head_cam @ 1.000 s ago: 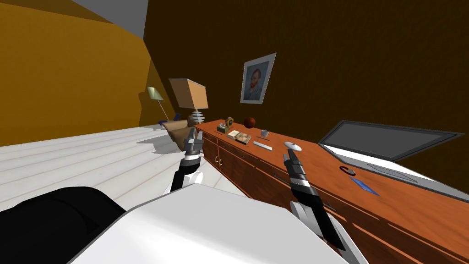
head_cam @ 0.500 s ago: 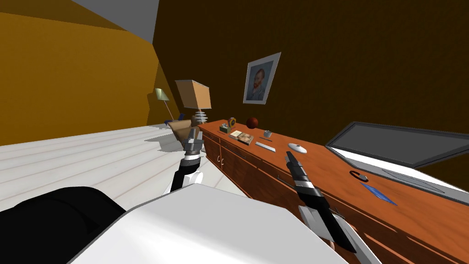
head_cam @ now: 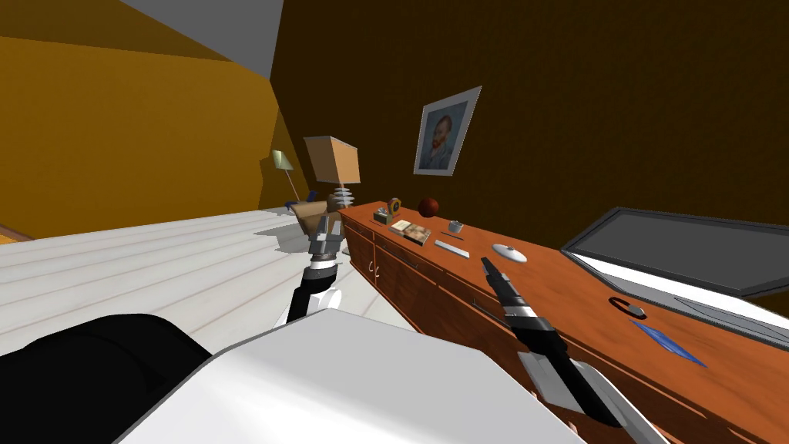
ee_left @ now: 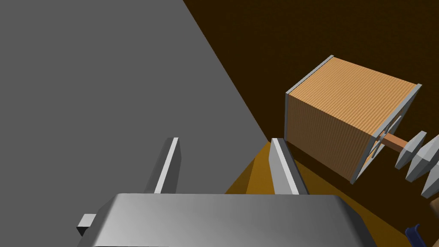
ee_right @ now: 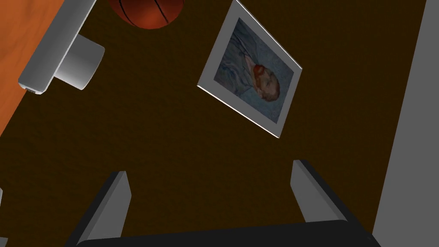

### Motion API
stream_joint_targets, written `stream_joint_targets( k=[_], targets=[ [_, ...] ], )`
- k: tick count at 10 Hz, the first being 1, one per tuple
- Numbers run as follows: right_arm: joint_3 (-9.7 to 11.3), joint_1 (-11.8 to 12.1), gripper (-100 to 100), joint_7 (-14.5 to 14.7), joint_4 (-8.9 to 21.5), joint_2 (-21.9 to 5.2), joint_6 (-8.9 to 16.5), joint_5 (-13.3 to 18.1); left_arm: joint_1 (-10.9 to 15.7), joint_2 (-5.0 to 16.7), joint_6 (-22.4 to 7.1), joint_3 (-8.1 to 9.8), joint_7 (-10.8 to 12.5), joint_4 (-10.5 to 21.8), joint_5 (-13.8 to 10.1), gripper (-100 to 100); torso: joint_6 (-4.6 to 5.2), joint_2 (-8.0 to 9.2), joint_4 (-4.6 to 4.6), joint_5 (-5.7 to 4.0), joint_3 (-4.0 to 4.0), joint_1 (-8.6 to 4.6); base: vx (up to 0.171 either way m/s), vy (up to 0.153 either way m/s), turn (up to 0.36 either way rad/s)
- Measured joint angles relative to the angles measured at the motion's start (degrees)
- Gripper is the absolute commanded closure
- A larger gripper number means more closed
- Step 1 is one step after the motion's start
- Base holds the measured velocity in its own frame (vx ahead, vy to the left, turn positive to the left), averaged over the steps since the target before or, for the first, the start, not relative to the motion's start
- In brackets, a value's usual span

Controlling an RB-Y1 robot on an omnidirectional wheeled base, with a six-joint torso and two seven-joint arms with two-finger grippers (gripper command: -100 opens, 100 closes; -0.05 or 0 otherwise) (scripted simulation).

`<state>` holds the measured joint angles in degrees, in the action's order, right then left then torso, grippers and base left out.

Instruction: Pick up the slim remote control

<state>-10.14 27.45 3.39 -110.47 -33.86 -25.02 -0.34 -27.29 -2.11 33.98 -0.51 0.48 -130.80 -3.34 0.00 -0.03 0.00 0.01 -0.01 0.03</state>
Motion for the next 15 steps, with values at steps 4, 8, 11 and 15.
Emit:
stream_joint_targets(
  k=[4,8,11,15],
  targets=[
    [0.0,-0.2,-100,-0.1,3.6,-6.2,-0.9,1.1,0.0,0.0,0.0,0.00,0.0,0.0,0.0,0,-0.02,-0.01,0.00,0.00,-0.01,0.01,0.005,0.010,0.068],
    [0.1,-0.4,-100,-0.4,7.1,-12.7,-2.2,2.0,0.0,0.0,0.0,0.00,0.0,0.0,0.0,0,0.02,-0.01,0.00,-0.01,0.00,0.00,0.008,0.015,0.079],
    [0.8,-0.8,-100,-0.6,10.9,-18.0,-3.6,3.2,0.0,0.0,0.0,0.00,0.0,0.0,0.0,0,-0.02,-0.06,-0.01,0.00,-0.03,0.04,0.014,0.018,0.105],
    [1.5,-0.9,-100,-0.8,13.7,-24.6,-4.9,4.2,0.0,0.0,0.0,0.00,0.0,0.0,0.0,0,0.02,-0.04,-0.01,0.00,-0.02,0.03,0.013,0.014,0.098]
  ],
)
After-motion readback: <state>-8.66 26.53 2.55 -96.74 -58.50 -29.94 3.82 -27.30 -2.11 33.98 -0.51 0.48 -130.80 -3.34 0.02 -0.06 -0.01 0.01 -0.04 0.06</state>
